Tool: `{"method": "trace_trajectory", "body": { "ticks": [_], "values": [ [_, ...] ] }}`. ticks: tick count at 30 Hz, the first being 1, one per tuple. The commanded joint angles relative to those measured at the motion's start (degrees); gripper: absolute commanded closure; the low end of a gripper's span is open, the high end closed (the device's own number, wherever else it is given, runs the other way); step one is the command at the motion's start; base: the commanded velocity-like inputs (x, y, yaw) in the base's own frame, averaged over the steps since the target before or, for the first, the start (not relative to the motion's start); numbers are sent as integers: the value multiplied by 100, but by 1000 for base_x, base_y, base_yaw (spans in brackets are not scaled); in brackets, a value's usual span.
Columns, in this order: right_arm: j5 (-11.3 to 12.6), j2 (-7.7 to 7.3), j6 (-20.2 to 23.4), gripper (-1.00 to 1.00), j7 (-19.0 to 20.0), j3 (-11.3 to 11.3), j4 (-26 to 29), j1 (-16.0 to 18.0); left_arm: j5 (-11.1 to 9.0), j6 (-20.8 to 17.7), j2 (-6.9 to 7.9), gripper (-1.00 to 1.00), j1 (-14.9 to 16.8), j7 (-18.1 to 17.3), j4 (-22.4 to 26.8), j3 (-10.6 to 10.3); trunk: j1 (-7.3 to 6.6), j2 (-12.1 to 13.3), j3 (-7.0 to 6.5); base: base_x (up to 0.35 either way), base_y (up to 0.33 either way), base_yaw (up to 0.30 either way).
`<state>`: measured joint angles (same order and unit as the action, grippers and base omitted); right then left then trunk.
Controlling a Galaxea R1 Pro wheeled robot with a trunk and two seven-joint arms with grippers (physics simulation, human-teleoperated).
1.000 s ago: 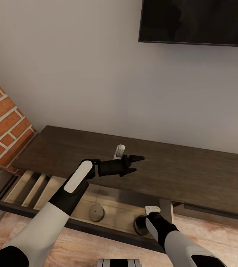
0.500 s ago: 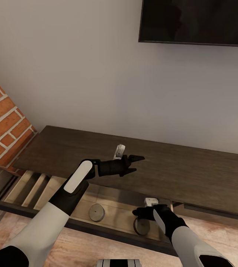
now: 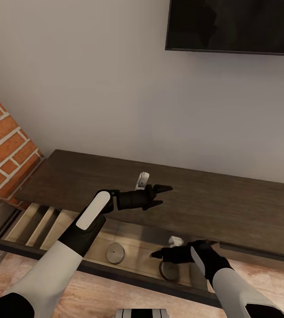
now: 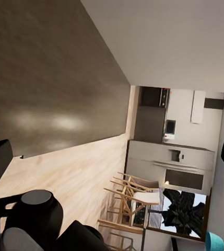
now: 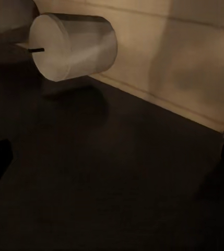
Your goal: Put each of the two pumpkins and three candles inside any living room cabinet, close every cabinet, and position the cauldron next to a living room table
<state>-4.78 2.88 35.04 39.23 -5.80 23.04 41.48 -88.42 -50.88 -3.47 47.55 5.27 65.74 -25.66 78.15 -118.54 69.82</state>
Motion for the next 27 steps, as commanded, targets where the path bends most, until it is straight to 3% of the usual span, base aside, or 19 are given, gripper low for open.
{"method": "trace_trajectory", "body": {
  "ticks": [1, 7, 12, 15, 20, 23, 25, 27],
  "values": [
    [-7, -6, 86, -100, 170, 0, 0, 0, 0, 0, 2, -100, 0, 0, 0, 0, 0, 0, 0, 0, 0, 0],
    [-30, -58, 234, -100, 993, 14, -36, 0, 0, 0, 4, -100, 0, 0, 0, 0, 0, 0, 0, 0, 0, 0],
    [-25, -70, 277, -100, 1362, 18, -64, -7, 0, 1, 4, -100, 0, 0, 0, 0, 0, 0, 0, 0, 0, 0],
    [-42, -125, 466, -100, 1967, 20, -29, -20, 6, 0, 14, -100, 0, 0, 2, 5, 0, 0, 0, 0, 0, 0],
    [-64, -375, 587, -100, 2746, 26, 1, -51, 8, -1, 52, -100, 0, 0, 11, 13, 0, 0, 0, 0, 0, 0],
    [-66, -654, 620, -100, 3325, 41, 11, -59, 12, -6, 111, -100, 0, -13, 62, 46, 0, 0, 0, 0, 0, 0],
    [-61, -885, 631, -100, 3703, 182, 27, -61, 11, -8, 238, -100, 4, -141, 96, 62, 0, 0, 0, 0, 0, 0],
    [-55, -1006, 674, -100, 3910, 339, 68, -61, 16, -9, 302, -100, 5, -282, 103, 70, 0, 0, 0, 0, 0, 0]
  ]
}}
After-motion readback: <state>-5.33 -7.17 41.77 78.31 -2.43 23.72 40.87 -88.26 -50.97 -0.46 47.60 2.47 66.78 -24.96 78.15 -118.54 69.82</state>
